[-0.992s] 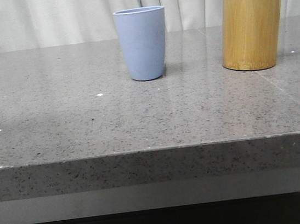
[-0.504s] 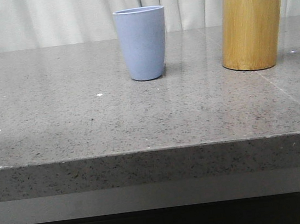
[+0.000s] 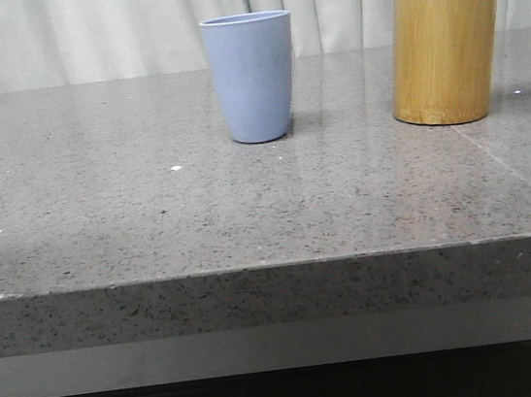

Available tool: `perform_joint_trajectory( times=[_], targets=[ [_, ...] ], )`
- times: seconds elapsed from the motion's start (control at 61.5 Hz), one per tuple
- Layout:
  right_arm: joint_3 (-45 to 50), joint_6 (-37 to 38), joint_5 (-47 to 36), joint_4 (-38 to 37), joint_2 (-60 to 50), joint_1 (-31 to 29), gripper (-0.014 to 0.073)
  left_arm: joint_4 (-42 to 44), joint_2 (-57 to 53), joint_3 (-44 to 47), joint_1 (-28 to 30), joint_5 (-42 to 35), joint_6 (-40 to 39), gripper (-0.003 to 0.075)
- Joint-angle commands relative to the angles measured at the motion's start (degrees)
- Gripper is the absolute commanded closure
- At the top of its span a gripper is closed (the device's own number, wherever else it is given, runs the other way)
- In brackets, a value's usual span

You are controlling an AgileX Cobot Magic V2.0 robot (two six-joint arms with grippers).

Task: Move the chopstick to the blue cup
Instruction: 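Lower the right gripper into the bamboo holder and grasp the pink chopstick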

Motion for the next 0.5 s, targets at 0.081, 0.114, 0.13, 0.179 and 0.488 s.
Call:
perform_joint_trajectory(
  times=[0.081,0.114,0.13,0.179,0.488],
  targets=[
    [-2.22,-1.07,-3.64,2.24,-1.99,-0.04,0.0475,-0.65,-0.62,-1.55,0.20,-4.07,-0.49,0.0405],
    [-2.22,-1.56,-3.66,2.24,-1.99,-0.04,0.0475,-0.65,-0.62,-1.55,0.20,-4.07,-0.49,0.0405],
    [-2.22,-1.75,-3.65,2.24,-1.99,-0.04,0.0475,-0.65,-0.62,-1.55,0.20,-4.07,-0.49,0.0405],
    [-2.22,-2.50,-3.65,2.24,-1.99,-0.04,0.0475,-0.65,-0.62,-1.55,0.20,-4.07,-0.49,0.0405],
    [-2.26,-4.06,-2.79,2.24,-2.26,-0.04,0.0624,-0.65,-0.62,-1.55,0.20,-3.81,-0.49,0.0405]
  ],
)
